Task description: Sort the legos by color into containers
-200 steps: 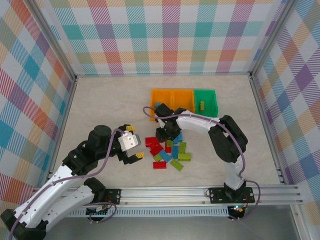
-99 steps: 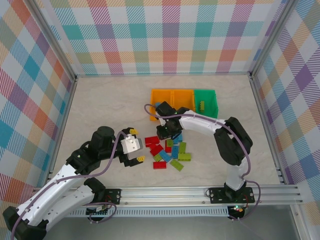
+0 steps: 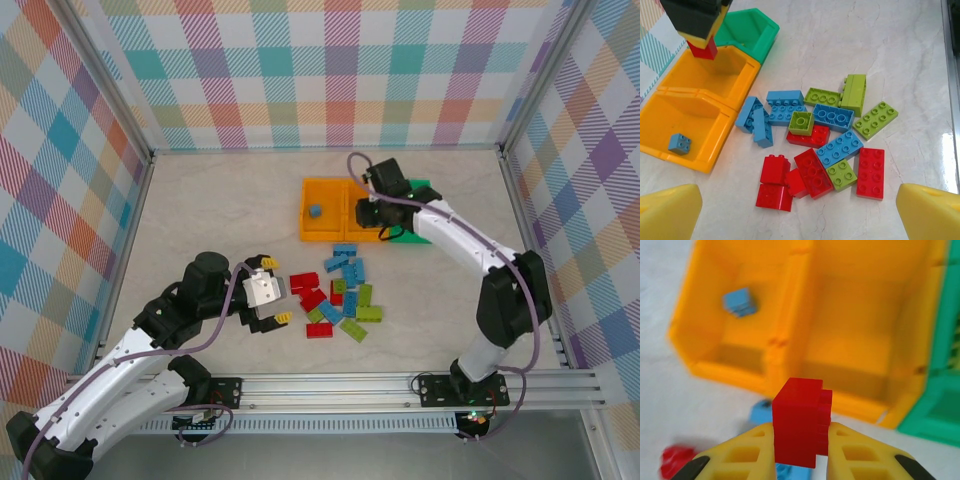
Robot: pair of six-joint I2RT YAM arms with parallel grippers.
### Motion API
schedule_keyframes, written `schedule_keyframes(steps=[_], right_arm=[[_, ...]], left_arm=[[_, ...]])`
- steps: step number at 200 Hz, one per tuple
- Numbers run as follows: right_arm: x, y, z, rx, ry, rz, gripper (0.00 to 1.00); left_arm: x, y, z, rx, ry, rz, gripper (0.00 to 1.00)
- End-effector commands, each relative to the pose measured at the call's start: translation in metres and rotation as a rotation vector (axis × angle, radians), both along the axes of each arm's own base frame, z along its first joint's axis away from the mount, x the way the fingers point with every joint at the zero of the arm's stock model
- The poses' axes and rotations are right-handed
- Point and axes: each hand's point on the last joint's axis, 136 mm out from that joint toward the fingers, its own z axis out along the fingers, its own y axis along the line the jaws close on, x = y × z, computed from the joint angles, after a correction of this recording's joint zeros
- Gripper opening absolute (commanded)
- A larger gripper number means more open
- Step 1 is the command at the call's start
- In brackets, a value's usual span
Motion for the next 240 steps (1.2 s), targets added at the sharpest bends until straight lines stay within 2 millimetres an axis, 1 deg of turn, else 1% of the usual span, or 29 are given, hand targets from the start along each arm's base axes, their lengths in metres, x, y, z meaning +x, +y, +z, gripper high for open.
schedule_keyframes(steps=[1,18,29,42,52,66,87,102,122,138,146,164,171,182,199,212,227,240], right_arm=[[0.034,-0.007,-0.012,-0.019,-0.01,-0.036,0.24],[0.054,-0.006,-0.029,-0.023,0.017,-0.054,0.25],[0.063,-0.005,-0.038,-0.026,0.036,-0.062,0.26],[0.072,-0.003,-0.045,-0.023,0.051,-0.067,0.3],[0.077,0.0,-0.047,-0.017,0.057,-0.068,0.33],[0.08,0.001,-0.044,-0.014,0.058,-0.071,0.39],[0.08,0.001,-0.033,-0.005,0.039,-0.072,0.42],[0.077,-0.001,-0.023,0.0,0.03,-0.068,0.43],[0.064,-0.001,-0.002,0.034,0.01,-0.055,0.43],[0.044,0.001,0.018,0.101,-0.013,-0.022,0.44],[0.031,0.003,0.028,0.142,-0.024,0.002,0.47],[-0.008,0.007,0.046,0.252,-0.029,0.073,0.54],[-0.023,0.007,0.051,0.29,-0.032,0.096,0.56],[-0.05,0.007,0.059,0.349,-0.031,0.138,0.61],[-0.093,0.006,0.065,0.422,-0.018,0.211,0.68],[-0.125,0.002,0.068,0.463,-0.003,0.26,0.74],[-0.158,-0.009,0.066,0.469,0.025,0.276,0.8],[-0.178,-0.019,0.064,0.458,0.036,0.269,0.85]], left_arm=[[0.001,-0.001,0.001,-0.011,-0.02,-0.011,1.0],[0.006,0.001,0.0,0.002,-0.021,0.015,1.0],[0.008,0.003,-0.002,0.013,-0.016,0.03,1.0],[0.009,0.003,-0.004,0.022,-0.007,0.033,1.0],[0.009,0.002,-0.005,0.025,0.0,0.031,1.0],[0.01,0.002,-0.006,0.026,0.001,0.033,1.0],[0.01,0.002,-0.005,0.026,-0.001,0.033,1.0],[0.01,0.002,-0.006,0.027,0.0,0.029,1.0],[0.01,0.0,-0.008,0.024,0.004,0.023,1.0],[0.016,-0.001,-0.007,0.0,0.001,0.053,1.0],[0.022,-0.001,-0.006,-0.017,0.002,0.087,1.0],[0.038,0.0,-0.001,-0.051,0.027,0.18,1.0],[0.045,0.001,0.001,-0.065,0.06,0.228,1.0],[0.058,-0.001,0.009,-0.1,0.128,0.308,1.0],[0.07,-0.011,0.019,-0.132,0.285,0.395,1.0],[0.079,-0.023,0.017,-0.104,0.379,0.444,1.0],[0.095,-0.035,0.009,-0.063,0.416,0.544,1.0],[0.108,-0.047,-0.005,-0.027,0.443,0.597,0.99]])
